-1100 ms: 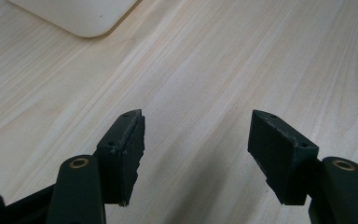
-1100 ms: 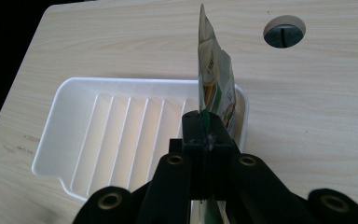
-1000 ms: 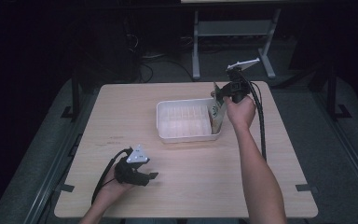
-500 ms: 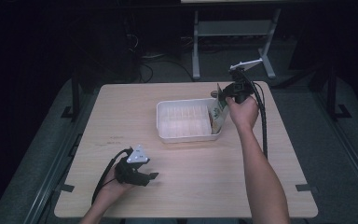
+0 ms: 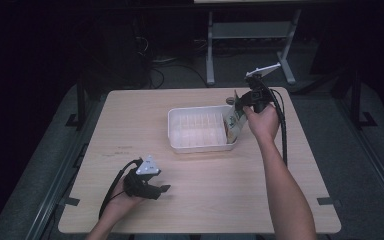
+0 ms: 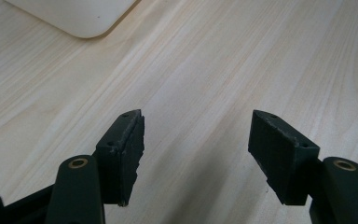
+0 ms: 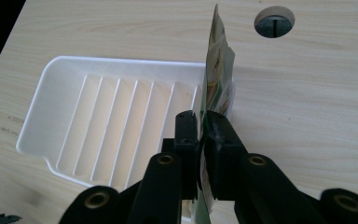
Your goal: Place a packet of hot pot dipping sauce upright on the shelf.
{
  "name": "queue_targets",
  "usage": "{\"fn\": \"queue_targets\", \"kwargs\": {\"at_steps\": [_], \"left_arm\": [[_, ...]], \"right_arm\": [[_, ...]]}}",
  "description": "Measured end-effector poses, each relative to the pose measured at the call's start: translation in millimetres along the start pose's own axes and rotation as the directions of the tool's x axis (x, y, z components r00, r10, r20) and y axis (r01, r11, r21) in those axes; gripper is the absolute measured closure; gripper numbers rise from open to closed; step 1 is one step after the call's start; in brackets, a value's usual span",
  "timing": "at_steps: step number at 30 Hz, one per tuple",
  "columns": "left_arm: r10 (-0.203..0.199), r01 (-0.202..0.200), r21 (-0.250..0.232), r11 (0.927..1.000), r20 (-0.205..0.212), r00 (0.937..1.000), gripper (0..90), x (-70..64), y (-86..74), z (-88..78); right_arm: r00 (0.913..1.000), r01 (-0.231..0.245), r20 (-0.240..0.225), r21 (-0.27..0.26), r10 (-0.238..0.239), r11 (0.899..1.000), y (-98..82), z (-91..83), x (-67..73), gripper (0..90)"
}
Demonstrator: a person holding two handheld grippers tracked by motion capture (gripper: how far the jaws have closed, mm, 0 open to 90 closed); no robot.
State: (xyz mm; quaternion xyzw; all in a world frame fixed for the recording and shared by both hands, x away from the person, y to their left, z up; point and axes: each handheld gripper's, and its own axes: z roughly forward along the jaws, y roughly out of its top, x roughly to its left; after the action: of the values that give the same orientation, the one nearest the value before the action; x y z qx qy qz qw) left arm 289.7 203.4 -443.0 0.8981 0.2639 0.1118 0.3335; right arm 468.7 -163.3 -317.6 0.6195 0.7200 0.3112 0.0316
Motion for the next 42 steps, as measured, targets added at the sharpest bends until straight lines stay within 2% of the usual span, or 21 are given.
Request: {"fn": "queue_targets", "kwargs": {"at_steps": [15, 32, 38, 42], "left_arm": [[-0.002, 0.002, 0.003, 1.0, -0.003, 1.0, 34.7, 0.0, -0.1, 0.8], [-0.004, 0.004, 0.007, 1.0, -0.007, 1.0, 34.2, 0.6, -0.3, 0.4], [-0.006, 0.006, 0.006, 1.0, -0.009, 0.9999, 34.2, 0.6, -0.3, 0.4], [-0.005, 0.005, 0.007, 1.0, -0.011, 0.9999, 34.0, 1.0, -0.4, 0.2]], "right_arm": [[0.9988, 0.016, -0.047, -0.013, -0.017, 1.0, -5.7, -10.3, -2.2, 73.4], [0.9966, 0.051, -0.064, -0.025, -0.053, 0.998, -9.9, -20.4, 1.8, 68.8], [0.996, 0.068, -0.056, -0.029, -0.07, 0.997, -12.0, -25.9, 1.7, 67.3], [0.996, 0.064, -0.06, -0.035, -0.066, 0.997, -14.4, -29.9, -0.6, 66.3]]}}
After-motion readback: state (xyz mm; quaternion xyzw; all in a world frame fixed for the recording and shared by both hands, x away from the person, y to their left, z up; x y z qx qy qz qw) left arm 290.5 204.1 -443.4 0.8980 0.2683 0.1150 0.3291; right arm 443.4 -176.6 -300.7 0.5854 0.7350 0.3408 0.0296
